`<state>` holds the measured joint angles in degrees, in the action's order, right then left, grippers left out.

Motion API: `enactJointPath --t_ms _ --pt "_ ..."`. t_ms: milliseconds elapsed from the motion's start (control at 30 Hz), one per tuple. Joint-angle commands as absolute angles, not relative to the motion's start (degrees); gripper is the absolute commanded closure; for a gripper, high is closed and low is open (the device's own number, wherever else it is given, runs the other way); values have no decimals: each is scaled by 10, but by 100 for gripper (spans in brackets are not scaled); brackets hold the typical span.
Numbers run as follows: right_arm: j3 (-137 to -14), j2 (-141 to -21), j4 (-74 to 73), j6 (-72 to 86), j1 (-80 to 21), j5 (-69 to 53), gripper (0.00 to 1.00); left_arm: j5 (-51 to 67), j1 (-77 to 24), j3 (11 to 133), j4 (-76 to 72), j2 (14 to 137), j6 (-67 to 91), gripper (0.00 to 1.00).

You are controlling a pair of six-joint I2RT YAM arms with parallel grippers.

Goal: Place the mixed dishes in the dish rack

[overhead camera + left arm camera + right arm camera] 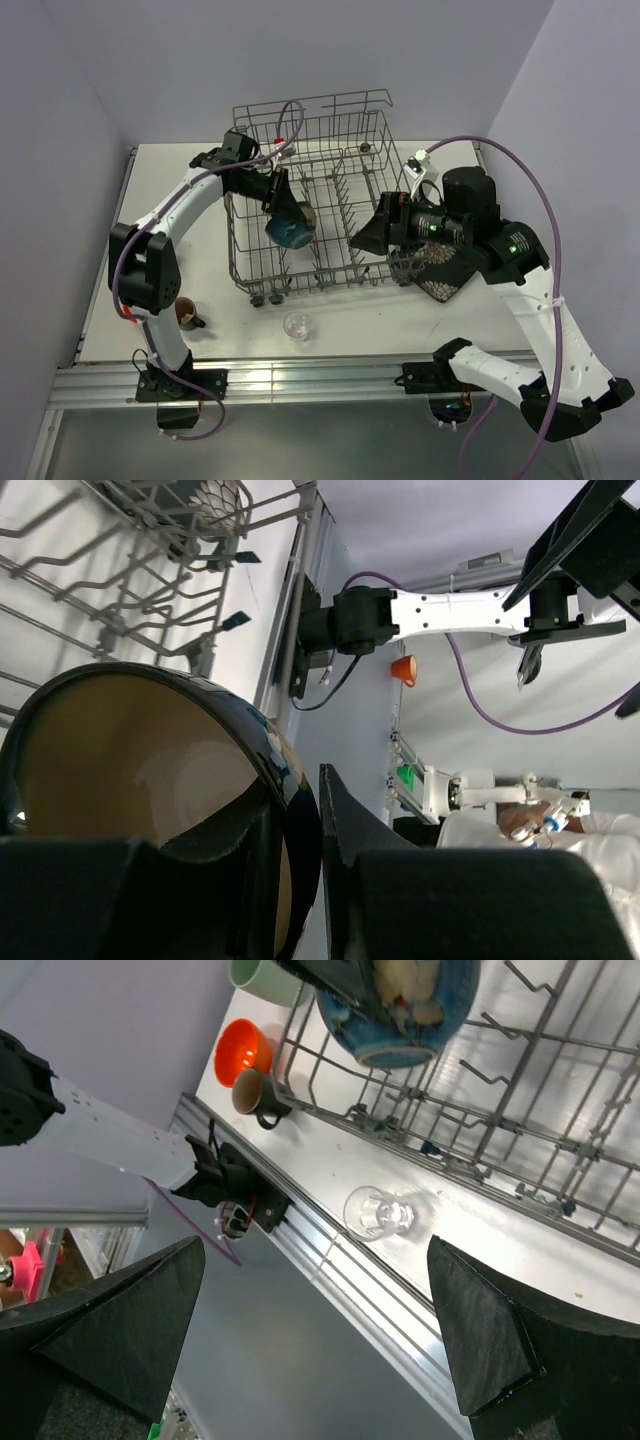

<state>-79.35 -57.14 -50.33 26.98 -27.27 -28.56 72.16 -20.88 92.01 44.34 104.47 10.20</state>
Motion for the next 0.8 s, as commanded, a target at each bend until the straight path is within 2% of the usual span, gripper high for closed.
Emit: enactJointPath --t_ms 0,500,767 --pt "-801 -562 -526 251 -260 -276 0 813 -194 958 492 1075 33 100" --pt "-766 -556 -482 265 -235 -310 0 864 -186 890 346 1025 193 100" --pt "-771 -543 -485 260 -229 -311 0 869 -182 891 371 1056 166 100"
